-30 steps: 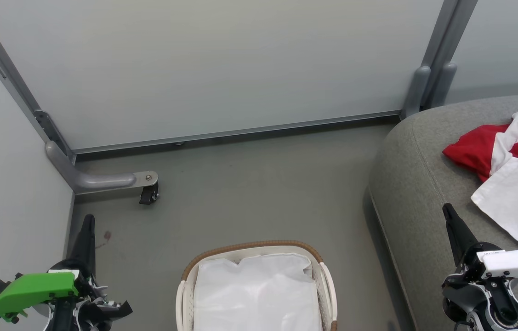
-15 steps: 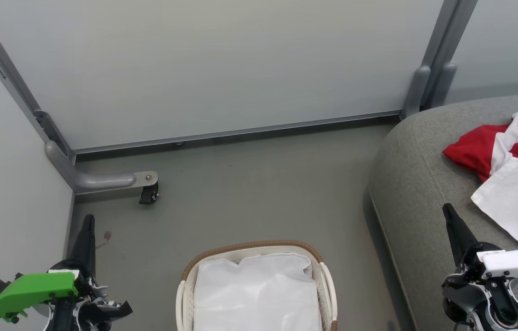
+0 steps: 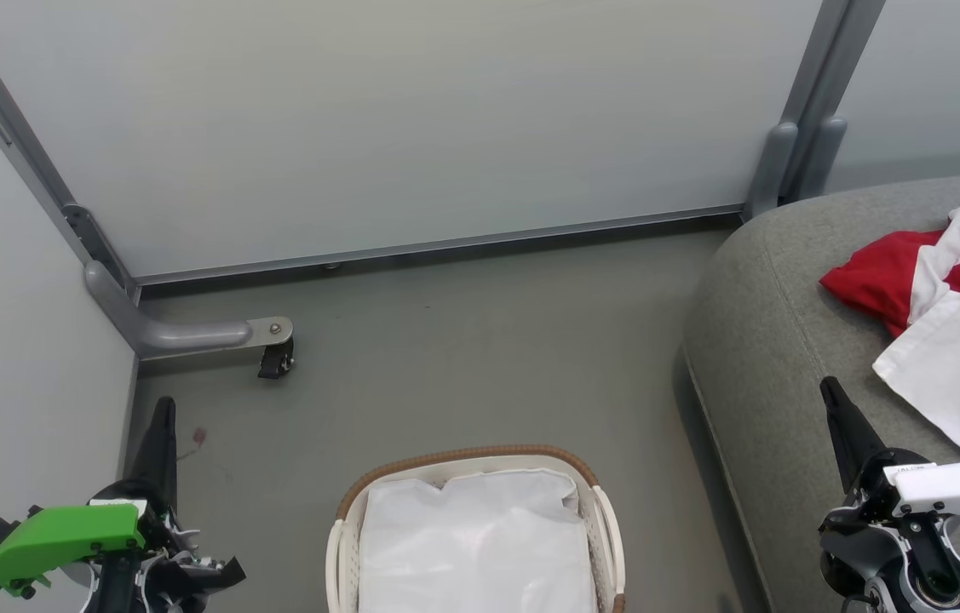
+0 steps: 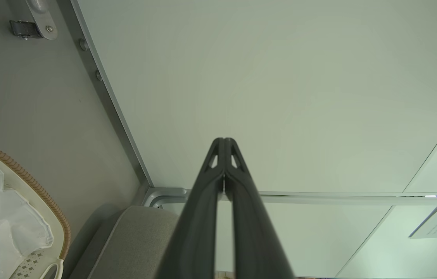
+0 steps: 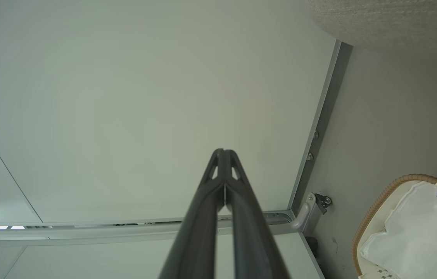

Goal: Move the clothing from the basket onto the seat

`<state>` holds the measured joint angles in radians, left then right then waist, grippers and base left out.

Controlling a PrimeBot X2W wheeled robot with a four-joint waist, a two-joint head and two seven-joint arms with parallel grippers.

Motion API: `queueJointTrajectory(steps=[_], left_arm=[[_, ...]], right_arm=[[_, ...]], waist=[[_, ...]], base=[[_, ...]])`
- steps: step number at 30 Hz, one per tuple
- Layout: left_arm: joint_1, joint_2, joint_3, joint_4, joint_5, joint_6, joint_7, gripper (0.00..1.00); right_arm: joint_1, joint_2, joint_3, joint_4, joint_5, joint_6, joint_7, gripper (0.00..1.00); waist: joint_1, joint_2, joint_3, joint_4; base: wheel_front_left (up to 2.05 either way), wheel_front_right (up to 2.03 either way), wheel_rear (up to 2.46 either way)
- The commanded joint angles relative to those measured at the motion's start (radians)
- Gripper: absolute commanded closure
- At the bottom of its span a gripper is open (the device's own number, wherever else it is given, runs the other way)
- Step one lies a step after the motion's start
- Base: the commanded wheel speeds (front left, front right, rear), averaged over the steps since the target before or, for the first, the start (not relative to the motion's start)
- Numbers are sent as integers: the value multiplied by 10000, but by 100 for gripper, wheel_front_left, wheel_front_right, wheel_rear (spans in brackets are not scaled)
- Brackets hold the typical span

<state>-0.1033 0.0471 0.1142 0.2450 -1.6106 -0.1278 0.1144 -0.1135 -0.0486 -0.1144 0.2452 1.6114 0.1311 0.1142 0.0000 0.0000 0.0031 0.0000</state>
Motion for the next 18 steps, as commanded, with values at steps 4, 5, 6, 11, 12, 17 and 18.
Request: queueJointTrajectory(steps=[4, 5, 6, 11, 12, 17, 18], left_arm=[[-105, 58, 19, -16, -45, -64, 29, 100], [-105, 58, 19, -16, -45, -64, 30, 100], [-105, 58, 19, -16, -45, -64, 30, 100], [-105, 59, 19, -16, -46, -64, 29, 100], [-105, 59, 19, -16, -46, -64, 30, 100], [-105, 59, 18, -17, -46, -64, 30, 100], [-105, 59, 18, -17, -46, -64, 30, 100]], right_arm=[[104, -27, -18, -29, 30, -5, 34, 100], [104, -27, -18, -29, 32, -5, 34, 100], [104, -27, -18, -29, 30, -5, 34, 100], [104, -27, -17, -29, 31, -5, 33, 100], [104, -27, -17, -29, 31, -5, 33, 100], [104, -27, -17, -29, 31, -5, 33, 100], [104, -27, -17, -29, 31, -5, 33, 100]], waist=[[0, 0, 0, 0], [0, 0, 0, 0], [0, 0, 0, 0], [0, 0, 0, 0], [0, 0, 0, 0], [0, 0, 0, 0], [0, 0, 0, 0]], base=[[0, 0, 0], [0, 0, 0], [0, 0, 0], [0, 0, 0], [0, 0, 0], [0, 0, 0], [0, 0, 0]])
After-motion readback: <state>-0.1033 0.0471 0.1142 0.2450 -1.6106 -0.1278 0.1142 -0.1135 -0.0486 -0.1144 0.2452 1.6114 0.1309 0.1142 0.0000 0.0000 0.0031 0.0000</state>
